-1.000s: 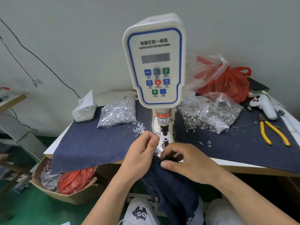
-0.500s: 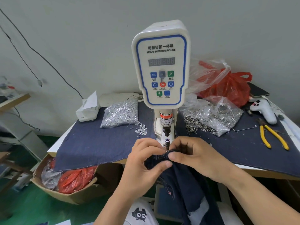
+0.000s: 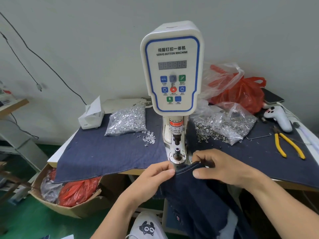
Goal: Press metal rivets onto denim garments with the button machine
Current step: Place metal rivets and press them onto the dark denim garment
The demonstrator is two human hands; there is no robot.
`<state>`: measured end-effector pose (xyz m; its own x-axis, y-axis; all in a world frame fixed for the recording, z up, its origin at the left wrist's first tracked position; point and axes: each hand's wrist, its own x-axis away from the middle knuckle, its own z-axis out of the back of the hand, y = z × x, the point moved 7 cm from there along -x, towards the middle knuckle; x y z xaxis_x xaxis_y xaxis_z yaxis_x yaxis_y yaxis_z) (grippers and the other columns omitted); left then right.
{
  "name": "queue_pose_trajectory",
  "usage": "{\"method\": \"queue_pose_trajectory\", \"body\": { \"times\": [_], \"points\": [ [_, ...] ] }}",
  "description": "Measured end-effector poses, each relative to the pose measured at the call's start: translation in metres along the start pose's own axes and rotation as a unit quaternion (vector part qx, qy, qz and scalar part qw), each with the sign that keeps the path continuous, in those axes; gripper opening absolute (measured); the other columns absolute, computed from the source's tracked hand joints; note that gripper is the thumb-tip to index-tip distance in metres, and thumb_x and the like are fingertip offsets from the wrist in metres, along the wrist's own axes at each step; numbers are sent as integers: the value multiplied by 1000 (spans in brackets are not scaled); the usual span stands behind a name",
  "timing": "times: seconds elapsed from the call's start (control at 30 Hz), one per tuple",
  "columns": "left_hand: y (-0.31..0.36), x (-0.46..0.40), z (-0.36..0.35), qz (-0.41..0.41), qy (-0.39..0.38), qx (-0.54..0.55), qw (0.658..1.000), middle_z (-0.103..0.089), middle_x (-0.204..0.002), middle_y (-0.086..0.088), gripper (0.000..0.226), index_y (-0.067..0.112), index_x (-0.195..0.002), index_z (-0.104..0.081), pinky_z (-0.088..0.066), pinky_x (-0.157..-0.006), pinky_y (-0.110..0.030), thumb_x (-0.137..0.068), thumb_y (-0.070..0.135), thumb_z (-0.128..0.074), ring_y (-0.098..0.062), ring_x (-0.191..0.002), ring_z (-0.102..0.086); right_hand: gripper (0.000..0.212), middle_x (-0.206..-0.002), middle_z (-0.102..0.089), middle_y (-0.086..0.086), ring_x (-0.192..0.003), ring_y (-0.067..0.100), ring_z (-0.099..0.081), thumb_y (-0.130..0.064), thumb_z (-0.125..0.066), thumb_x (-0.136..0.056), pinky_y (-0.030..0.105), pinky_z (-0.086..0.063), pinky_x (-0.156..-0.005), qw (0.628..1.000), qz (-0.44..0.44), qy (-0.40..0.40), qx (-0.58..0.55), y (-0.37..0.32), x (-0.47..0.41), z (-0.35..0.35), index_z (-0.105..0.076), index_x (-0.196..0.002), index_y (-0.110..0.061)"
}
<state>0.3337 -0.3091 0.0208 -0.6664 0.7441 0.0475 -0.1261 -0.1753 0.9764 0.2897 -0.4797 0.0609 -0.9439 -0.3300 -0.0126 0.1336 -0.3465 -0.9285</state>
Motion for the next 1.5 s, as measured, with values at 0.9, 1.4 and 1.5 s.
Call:
{"method": "queue_pose_trajectory", "body": {
  "times": [0.9, 1.4, 1.5],
  "points": [
    [-24, -52, 40, 76, 198, 58, 976, -48, -71, 6, 22, 27, -66, -47, -31, -69, -35, -85, 39, -50, -12, -71, -41, 29, -80, -45, 9, -75, 24, -37, -38, -65, -84, 34, -29, -60, 959, -120, 132, -221, 74, -36, 11, -59, -80, -10],
    [-45, -58, 44, 134, 196, 110, 965, -65, -70, 2, 30, 23, -67, -64, -43, -64, -28, -89, 38, -52, -10, -64, -58, 18, -74, -49, 4, -72, 15, -48, -31, -58, -87, 30, -38, -60, 949, -99, 139, -266, 80, -40, 11, -58, -72, -20],
    [-42, -59, 46, 97, 198, 93, 971, -57, -70, 5, 22, 24, -66, -58, -38, -67, -31, -83, 36, -52, -8, -66, -49, 19, -74, -49, 4, -71, 15, -48, -33, -59, -87, 30, -38, -61, 951, -98, 143, -255, 81, -40, 11, -58, -73, -21]
  ]
}}
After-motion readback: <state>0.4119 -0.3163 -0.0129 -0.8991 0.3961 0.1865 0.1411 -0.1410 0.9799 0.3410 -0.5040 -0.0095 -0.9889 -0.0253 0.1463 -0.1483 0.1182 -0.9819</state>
